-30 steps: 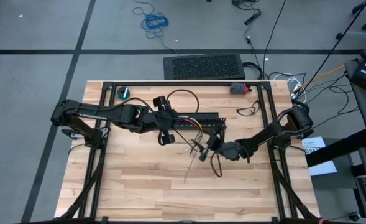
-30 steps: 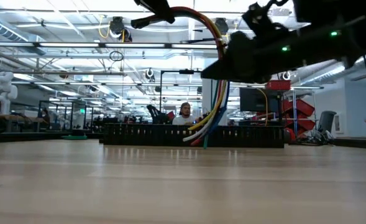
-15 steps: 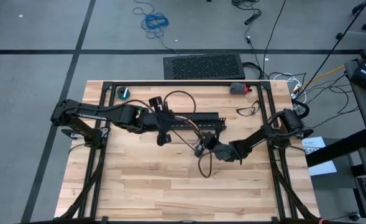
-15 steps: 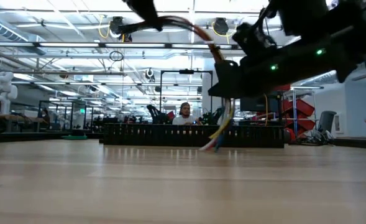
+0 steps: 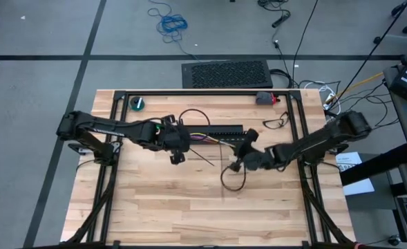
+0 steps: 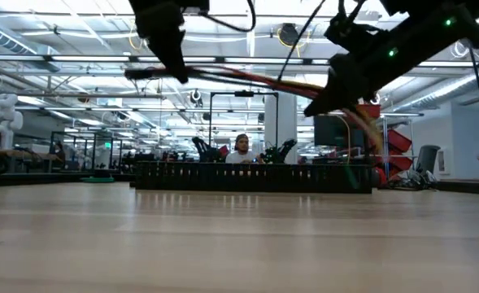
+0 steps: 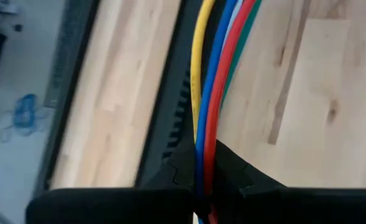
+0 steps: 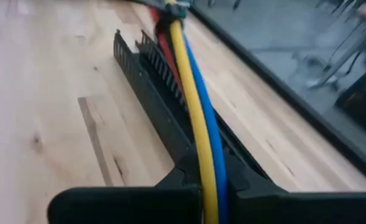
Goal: Ziptie cables
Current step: Put zip-tied cables in cable duct
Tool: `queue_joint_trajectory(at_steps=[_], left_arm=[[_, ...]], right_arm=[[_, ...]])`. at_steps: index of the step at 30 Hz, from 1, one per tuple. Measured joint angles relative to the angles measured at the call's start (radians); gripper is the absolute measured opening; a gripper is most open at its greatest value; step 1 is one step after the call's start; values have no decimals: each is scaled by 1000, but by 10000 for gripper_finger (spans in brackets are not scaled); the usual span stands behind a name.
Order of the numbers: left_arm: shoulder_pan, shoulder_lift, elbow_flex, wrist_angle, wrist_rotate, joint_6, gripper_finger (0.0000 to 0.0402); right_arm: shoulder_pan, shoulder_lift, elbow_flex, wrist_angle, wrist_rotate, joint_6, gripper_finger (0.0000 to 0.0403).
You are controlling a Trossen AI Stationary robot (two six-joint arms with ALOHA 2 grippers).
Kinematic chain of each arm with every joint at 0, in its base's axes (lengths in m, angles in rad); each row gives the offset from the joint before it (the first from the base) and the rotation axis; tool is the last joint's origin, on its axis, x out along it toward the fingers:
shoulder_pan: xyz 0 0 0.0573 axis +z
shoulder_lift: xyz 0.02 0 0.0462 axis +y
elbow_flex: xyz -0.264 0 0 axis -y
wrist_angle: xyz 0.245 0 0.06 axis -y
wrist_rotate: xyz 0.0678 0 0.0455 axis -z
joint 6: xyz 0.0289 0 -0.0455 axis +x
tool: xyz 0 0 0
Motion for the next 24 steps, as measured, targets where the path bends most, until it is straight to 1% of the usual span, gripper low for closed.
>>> queue_joint_trajectory(at_steps=[4,7,10,12,15,19,24], left_arm=[[24,0,-77,131,59,29,24],[46,7,-116,225,93,60,24],[73,29,-128,267,97,98,24],[96,55,-128,281,97,127,24],[127,105,-129,282,96,175,24],[160,157,-130,284,95,226,24],[187,178,-132,303,98,265,24]], right_arm=[[-86,-125,0,-185,-157,25,0],[-178,-188,14,-306,-310,1,0],[-281,-195,63,-439,-449,-62,0],[-345,-180,97,-500,-512,-121,0],[-418,-144,137,-543,-599,-203,1],[-488,-76,171,-563,-648,-289,1],[-535,26,176,-543,-651,-346,1]])
